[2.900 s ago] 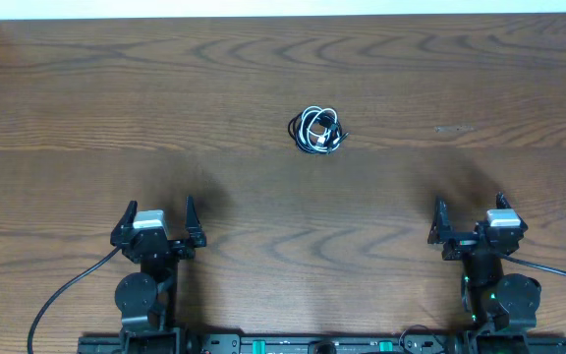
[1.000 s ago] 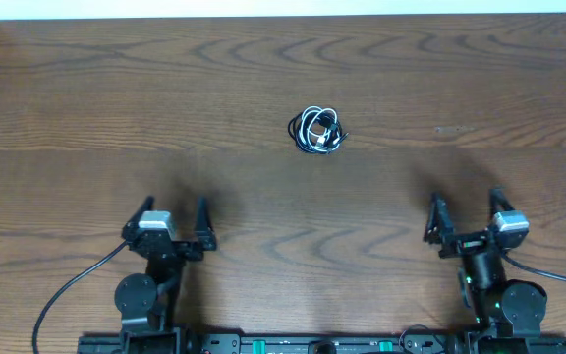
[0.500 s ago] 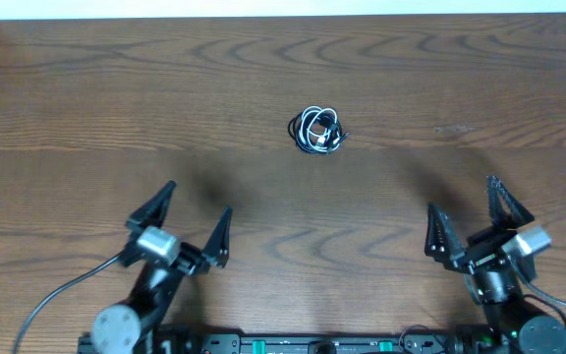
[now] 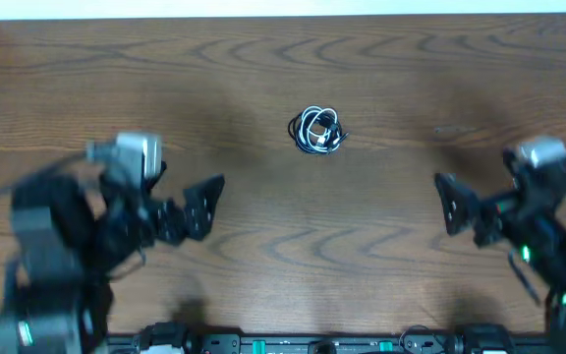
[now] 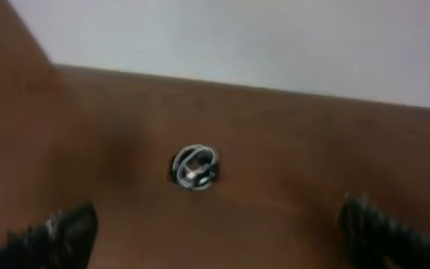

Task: Untangle cables
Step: 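Raise both arms and move grippers toward the cable bundle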

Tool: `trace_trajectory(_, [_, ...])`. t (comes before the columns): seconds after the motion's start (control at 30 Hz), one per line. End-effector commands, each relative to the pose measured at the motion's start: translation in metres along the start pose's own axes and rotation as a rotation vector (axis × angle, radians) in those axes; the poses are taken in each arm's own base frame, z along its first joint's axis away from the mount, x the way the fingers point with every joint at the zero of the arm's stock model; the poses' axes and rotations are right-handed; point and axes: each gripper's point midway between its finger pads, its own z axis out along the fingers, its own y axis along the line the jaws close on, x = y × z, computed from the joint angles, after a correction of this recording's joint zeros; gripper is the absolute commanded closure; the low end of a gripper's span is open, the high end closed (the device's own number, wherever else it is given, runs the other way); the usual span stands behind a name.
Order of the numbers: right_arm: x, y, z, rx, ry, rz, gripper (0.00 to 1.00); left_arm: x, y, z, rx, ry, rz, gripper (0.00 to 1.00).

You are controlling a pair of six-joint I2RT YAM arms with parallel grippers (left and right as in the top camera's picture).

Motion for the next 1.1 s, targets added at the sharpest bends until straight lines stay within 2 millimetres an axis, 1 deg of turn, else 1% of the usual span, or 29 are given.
trace_trajectory(0.0, [-0.003,0.018,0.029,-0.196,0.137,0.010,0.01,-0.018,-0.016,0.015,0.147,0.107,-0.031,0.02])
trace_trajectory(0.07, [0.001,0.031,0.041,-0.314,0.214,0.112,0.01,-0.020,-0.029,0.023,0.273,0.174,-0.115,0.02])
trace_trajectory(0.13, [0.006,0.040,0.054,-0.414,0.278,0.226,0.01,-0.021,-0.034,0.033,0.357,0.217,-0.186,0.02])
trace_trajectory(0.17, [0.010,0.041,0.061,-0.443,0.310,0.267,0.01,-0.022,-0.034,0.039,0.379,0.230,-0.202,0.02])
trace_trajectory(0.23, [0.014,0.042,0.076,-0.498,0.346,0.314,0.01,-0.022,-0.026,0.052,0.379,0.256,-0.228,0.02])
trace_trajectory(0.27, [0.018,0.042,0.083,-0.509,0.371,0.332,0.06,-0.019,-0.021,0.059,0.366,0.276,-0.241,0.02])
trace_trajectory(0.3, [0.025,0.042,0.090,-0.508,0.402,0.343,0.15,-0.016,-0.016,0.065,0.344,0.302,-0.259,0.02])
trace_trajectory(0.33, [0.034,0.042,0.097,-0.488,0.444,0.349,0.16,-0.010,-0.013,0.071,0.320,0.333,-0.266,0.02])
trace_trajectory(0.37, [0.045,0.040,0.104,-0.443,0.489,0.351,0.14,-0.004,-0.011,0.077,0.293,0.362,-0.261,0.02])
trace_trajectory(0.43, [0.066,0.028,0.121,-0.270,0.565,0.339,0.01,0.013,-0.003,0.092,0.178,0.443,-0.247,0.02])
trace_trajectory(0.5, [0.081,0.013,0.137,-0.074,0.608,0.313,0.01,0.030,0.011,0.109,0.006,0.511,-0.231,0.02])
trace_trajectory(0.53, [0.086,0.010,0.143,-0.010,0.630,0.295,0.01,0.035,0.018,0.117,-0.077,0.533,-0.222,0.02])
trace_trajectory(0.6, [0.094,0.016,0.154,0.009,0.700,0.246,0.01,0.043,0.030,0.130,-0.213,0.570,-0.200,0.02])
trace_trajectory(0.63, [0.097,0.019,0.159,0.004,0.744,0.231,0.01,0.046,0.033,0.137,-0.247,0.594,-0.187,0.02])
trace_trajectory(0.7, [0.097,0.020,0.169,0.011,0.819,0.209,0.01,0.051,0.036,0.151,-0.267,0.651,-0.181,0.02])
trace_trajectory(0.8, [0.088,0.007,0.190,0.078,0.861,0.195,0.01,0.053,0.045,0.175,-0.281,0.694,-0.193,0.02])
trace_trajectory(0.87, [0.079,0.003,0.207,0.089,0.842,0.195,0.01,0.055,0.052,0.192,-0.287,0.697,-0.195,0.02])
trace_trajectory(0.93, [0.074,0.001,0.223,0.083,0.807,0.189,0.01,0.057,0.061,0.204,-0.315,0.698,-0.185,0.02])
trace_trajectory(1.03, [0.075,-0.001,0.244,0.086,0.771,0.209,0.01,0.061,0.075,0.214,-0.370,0.705,-0.168,0.02])
trace_trajectory(1.07, [0.078,-0.002,0.251,0.094,0.769,0.228,0.01,0.063,0.081,0.217,-0.391,0.708,-0.162,0.02])
